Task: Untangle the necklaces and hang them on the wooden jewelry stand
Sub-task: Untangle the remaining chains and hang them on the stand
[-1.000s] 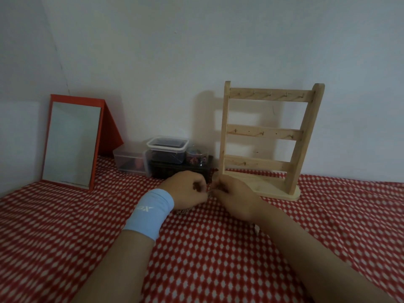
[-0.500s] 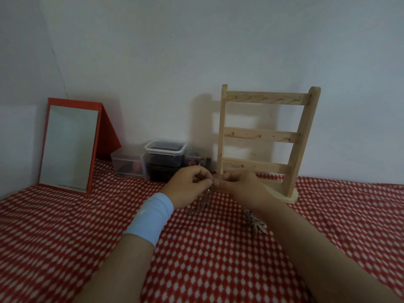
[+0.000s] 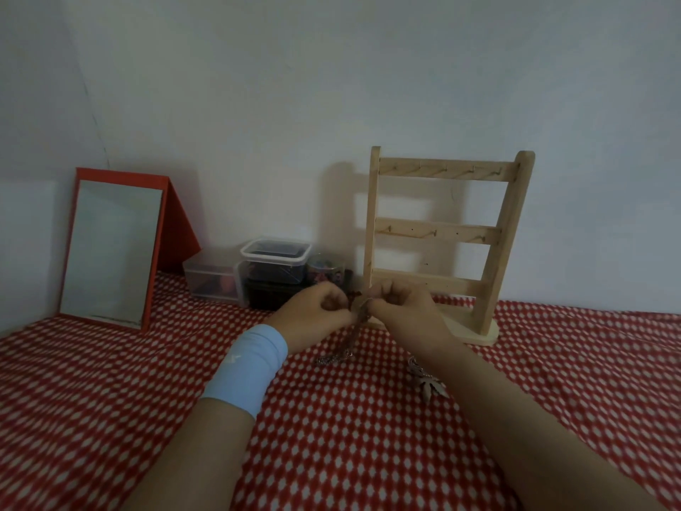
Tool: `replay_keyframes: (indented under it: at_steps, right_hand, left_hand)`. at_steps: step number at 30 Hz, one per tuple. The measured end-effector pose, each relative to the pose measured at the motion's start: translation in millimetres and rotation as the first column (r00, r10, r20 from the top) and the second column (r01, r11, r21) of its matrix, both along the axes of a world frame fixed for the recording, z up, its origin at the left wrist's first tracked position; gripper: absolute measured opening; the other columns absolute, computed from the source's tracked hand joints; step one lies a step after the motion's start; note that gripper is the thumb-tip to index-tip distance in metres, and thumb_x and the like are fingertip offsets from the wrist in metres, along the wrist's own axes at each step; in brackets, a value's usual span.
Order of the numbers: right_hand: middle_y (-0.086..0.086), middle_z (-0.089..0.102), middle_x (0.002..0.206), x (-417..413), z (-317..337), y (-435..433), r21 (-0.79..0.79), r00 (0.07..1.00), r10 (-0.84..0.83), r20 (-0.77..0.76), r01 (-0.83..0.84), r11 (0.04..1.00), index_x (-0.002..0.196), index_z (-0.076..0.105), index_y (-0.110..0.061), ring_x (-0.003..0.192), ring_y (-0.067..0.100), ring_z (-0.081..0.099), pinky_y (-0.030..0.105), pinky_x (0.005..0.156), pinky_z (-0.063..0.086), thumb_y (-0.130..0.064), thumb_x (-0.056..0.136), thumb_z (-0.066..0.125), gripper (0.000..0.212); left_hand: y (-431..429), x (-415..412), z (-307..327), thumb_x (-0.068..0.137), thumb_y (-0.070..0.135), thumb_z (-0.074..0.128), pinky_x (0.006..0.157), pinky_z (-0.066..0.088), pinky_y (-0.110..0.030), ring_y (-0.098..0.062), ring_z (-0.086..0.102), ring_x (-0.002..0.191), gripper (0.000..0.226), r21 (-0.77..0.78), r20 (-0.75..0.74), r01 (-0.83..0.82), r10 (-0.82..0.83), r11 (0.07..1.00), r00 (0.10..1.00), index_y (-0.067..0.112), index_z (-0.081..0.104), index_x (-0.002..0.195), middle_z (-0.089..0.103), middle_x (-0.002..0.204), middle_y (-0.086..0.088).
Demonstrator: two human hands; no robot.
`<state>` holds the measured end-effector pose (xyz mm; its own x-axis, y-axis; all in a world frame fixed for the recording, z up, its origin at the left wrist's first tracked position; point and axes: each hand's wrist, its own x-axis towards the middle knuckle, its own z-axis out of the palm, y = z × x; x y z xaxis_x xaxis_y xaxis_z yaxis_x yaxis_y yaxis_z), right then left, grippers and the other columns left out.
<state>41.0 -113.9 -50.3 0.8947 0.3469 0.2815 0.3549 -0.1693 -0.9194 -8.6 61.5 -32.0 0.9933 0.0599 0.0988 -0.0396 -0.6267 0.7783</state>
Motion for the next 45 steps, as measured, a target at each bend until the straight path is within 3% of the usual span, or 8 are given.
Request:
replay_keyframes:
  at_steps: [4,9,16,20,27,33,37,45]
  right_hand:
    - [0.007,0.075,0.089,-1,3,-2,-0.002,0.998,0.040,0.047,-0.040,0.999,0.085,0.077,-0.015,0.088,0.021,0.072,0.033,0.084,0.060,-0.012,0.088,0.075,0.004]
    - [-0.011,0.074,0.088,1,1,-4,-0.200,0.979,-0.012,0.204,0.053,0.978,0.090,0.078,-0.027,0.085,0.000,0.067,0.018,0.078,0.055,-0.024,0.085,0.080,0.006]
    - [-0.020,0.074,0.096,2,1,-7,-0.358,0.983,-0.007,0.185,0.074,0.931,0.100,0.080,-0.028,0.089,-0.010,0.063,0.006,0.077,0.045,-0.031,0.083,0.082,0.017]
    - [-0.018,0.076,0.103,3,1,-5,-0.356,0.975,0.045,0.218,0.037,0.934,0.100,0.082,-0.030,0.096,-0.007,0.066,0.019,0.091,0.053,-0.025,0.086,0.080,0.015]
    - [-0.014,0.078,0.091,3,7,-11,-0.234,0.984,0.112,0.136,-0.078,0.969,0.089,0.083,-0.025,0.089,0.000,0.070,0.026,0.090,0.056,-0.020,0.089,0.077,0.008]
    - [0.008,0.073,0.091,2,3,-6,-0.143,0.993,0.110,0.031,-0.105,0.984,0.087,0.071,-0.011,0.090,0.022,0.069,0.041,0.092,0.056,-0.023,0.102,0.058,0.022]
    - [-0.009,0.074,0.090,7,5,-11,-0.321,0.993,0.113,0.030,-0.098,0.942,0.087,0.075,-0.026,0.086,0.004,0.068,0.031,0.087,0.055,-0.032,0.095,0.067,0.013]
    - [-0.013,0.076,0.100,4,13,-18,-0.556,0.989,0.147,0.010,-0.117,0.823,0.100,0.081,-0.026,0.091,0.002,0.067,0.028,0.091,0.055,-0.034,0.099,0.063,0.020]
  left_hand:
    - [-3,-2,-2,0.087,0.019,0.072,0.083,0.048,-0.009,0.007,0.066,0.089,0.023,-0.078,0.108,0.059,-0.051,0.995,0.993,0.024,0.073,0.109,0.071,0.092,0.019]
    - [0,-1,-3,0.092,0.019,0.066,0.085,0.053,-0.020,-0.006,0.071,0.079,0.015,0.002,0.124,0.023,-0.023,1.000,0.992,0.022,0.076,0.103,0.076,0.091,0.006]
    - [-6,-3,-3,0.091,0.012,0.065,0.084,0.046,-0.012,0.000,0.066,0.091,0.034,-0.019,0.069,0.036,-0.035,0.999,0.997,0.023,0.060,0.123,0.072,0.094,0.010]
    - [-6,-5,-1,0.080,0.019,0.078,0.079,0.049,-0.014,0.001,0.068,0.083,0.033,0.003,0.055,-0.012,0.012,1.000,0.998,0.028,0.064,0.108,0.074,0.084,0.009]
    - [-3,-6,-1,0.075,0.018,0.082,0.077,0.053,-0.021,-0.007,0.067,0.081,0.036,0.038,-0.013,0.042,-0.041,0.998,0.999,0.024,0.064,0.105,0.070,0.087,0.005]
    - [2,-2,0,0.089,0.027,0.068,0.090,0.053,-0.035,-0.010,0.067,0.085,0.004,0.182,-0.007,0.090,-0.090,0.979,0.996,0.026,0.072,0.090,0.071,0.085,0.007]
    - [7,-2,-2,0.098,0.020,0.054,0.096,0.050,-0.034,-0.008,0.065,0.092,0.022,0.163,-0.004,0.075,-0.076,0.984,0.997,0.026,0.075,0.094,0.073,0.093,0.009]
    - [8,4,-10,0.097,0.025,0.044,0.087,0.053,-0.038,-0.011,0.066,0.082,0.026,0.192,0.093,-0.131,0.115,0.973,0.989,0.027,0.070,0.092,0.070,0.090,0.010]
